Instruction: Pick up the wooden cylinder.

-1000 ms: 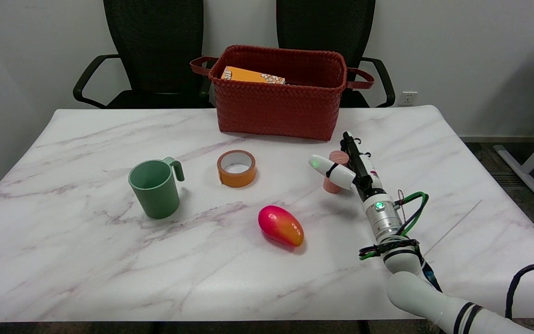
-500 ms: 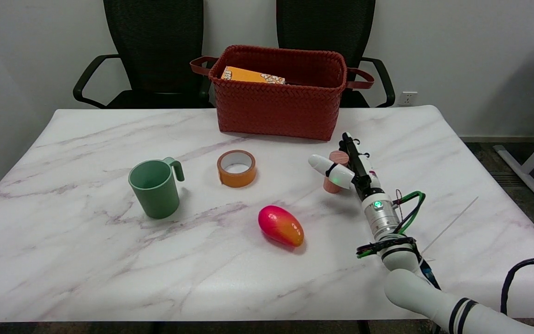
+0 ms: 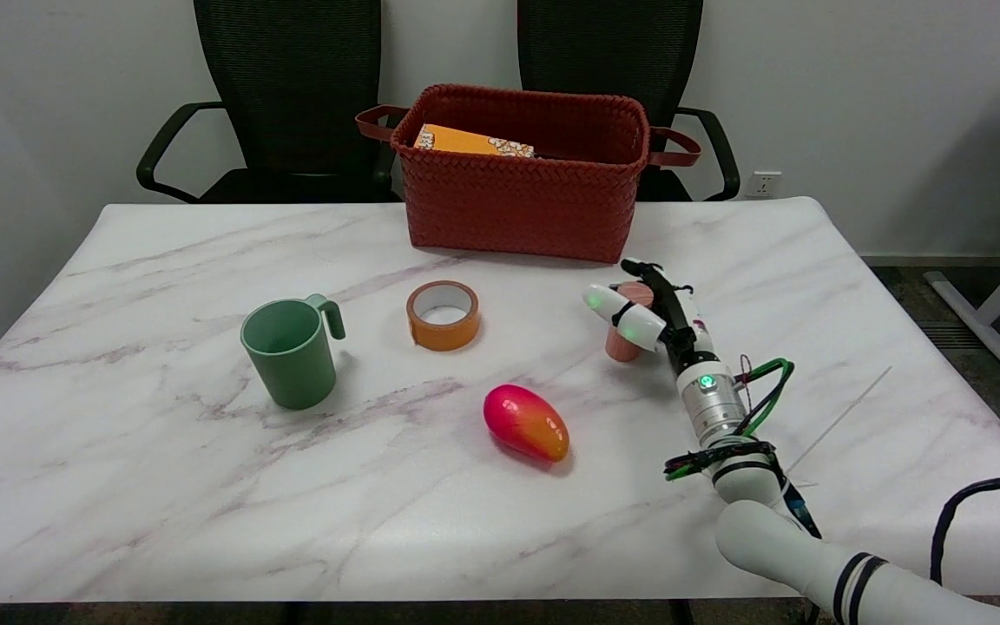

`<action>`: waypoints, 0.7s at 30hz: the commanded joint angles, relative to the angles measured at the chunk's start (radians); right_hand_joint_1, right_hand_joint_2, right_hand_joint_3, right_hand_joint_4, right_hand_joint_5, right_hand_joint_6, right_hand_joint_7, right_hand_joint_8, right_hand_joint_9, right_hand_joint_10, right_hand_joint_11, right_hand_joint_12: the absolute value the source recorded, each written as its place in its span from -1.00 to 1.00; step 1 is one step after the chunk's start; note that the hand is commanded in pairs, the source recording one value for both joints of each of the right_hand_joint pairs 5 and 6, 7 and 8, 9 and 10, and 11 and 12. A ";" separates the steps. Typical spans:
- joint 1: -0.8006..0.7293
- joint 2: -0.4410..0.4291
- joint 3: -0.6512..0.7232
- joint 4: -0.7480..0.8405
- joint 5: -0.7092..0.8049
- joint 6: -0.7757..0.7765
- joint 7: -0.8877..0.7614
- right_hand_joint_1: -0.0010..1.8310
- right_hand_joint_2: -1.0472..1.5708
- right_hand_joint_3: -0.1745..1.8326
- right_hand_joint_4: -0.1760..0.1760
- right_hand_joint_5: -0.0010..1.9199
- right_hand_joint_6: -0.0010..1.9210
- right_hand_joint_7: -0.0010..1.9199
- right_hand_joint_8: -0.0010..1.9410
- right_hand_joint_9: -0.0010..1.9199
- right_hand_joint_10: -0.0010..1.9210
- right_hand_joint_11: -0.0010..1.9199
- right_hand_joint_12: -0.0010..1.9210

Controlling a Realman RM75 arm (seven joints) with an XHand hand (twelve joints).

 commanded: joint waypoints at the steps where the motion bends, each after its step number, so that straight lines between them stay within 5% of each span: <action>1: 0.010 -0.005 -0.001 -0.017 -0.001 0.035 0.067 -0.20 0.40 -1.00 0.00 0.19 0.19 0.62 0.60 0.49 0.49 0.86 0.86; 4: 0.005 -0.006 -0.001 -0.017 0.002 0.038 0.067 -0.18 0.42 -1.00 0.00 0.50 0.50 0.78 0.76 0.68 0.68 1.00 1.00; 21: 0.018 -0.007 -0.003 -0.006 -0.034 0.159 0.062 -0.16 0.39 -1.00 0.00 0.79 0.79 0.90 0.88 0.76 0.76 0.89 0.89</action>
